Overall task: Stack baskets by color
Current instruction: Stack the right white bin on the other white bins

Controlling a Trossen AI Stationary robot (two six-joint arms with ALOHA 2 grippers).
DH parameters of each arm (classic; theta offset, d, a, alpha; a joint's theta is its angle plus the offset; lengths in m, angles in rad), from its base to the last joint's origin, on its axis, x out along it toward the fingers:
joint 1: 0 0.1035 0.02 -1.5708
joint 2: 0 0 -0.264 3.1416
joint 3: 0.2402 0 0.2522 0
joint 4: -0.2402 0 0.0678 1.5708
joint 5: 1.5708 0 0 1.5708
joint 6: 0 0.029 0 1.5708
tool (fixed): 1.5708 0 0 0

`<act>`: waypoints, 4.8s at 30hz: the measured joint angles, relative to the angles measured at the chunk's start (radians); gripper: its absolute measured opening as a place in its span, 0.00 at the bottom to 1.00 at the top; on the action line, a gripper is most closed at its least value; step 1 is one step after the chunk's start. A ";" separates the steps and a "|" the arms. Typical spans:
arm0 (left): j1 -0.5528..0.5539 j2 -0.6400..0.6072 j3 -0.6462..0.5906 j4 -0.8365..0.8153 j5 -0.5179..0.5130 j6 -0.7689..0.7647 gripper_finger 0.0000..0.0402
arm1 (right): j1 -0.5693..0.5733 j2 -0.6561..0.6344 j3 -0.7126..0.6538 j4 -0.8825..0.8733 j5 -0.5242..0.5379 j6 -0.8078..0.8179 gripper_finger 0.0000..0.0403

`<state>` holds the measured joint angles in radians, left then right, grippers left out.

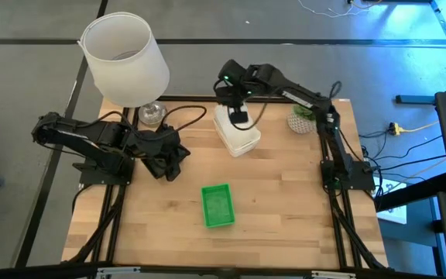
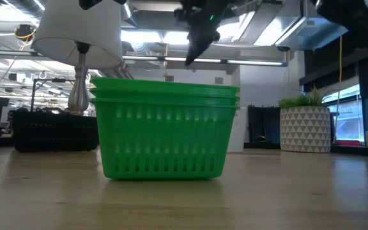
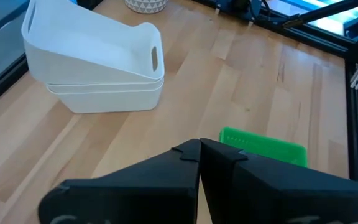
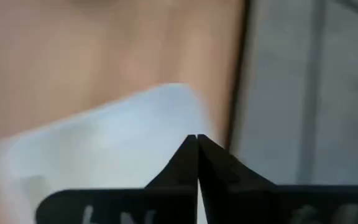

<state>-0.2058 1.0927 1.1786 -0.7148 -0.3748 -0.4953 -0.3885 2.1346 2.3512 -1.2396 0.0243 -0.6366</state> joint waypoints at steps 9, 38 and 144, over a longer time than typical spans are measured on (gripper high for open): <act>0.000 0.000 0.000 -0.013 0.002 0.030 0.00 | 0.048 -0.048 0.000 -0.143 -0.284 0.374 0.02; -0.109 -0.016 -0.001 -0.071 -0.027 0.061 0.00 | 0.098 -0.038 -0.314 0.166 -0.122 0.904 0.30; -0.109 -0.015 0.000 -0.056 -0.024 0.059 0.00 | 0.103 0.054 -0.195 -0.290 -0.139 0.530 0.10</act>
<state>-0.3149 1.0775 1.1790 -0.7707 -0.3988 -0.4362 -0.2852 2.1883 2.1562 -1.5293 -0.1145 -0.1070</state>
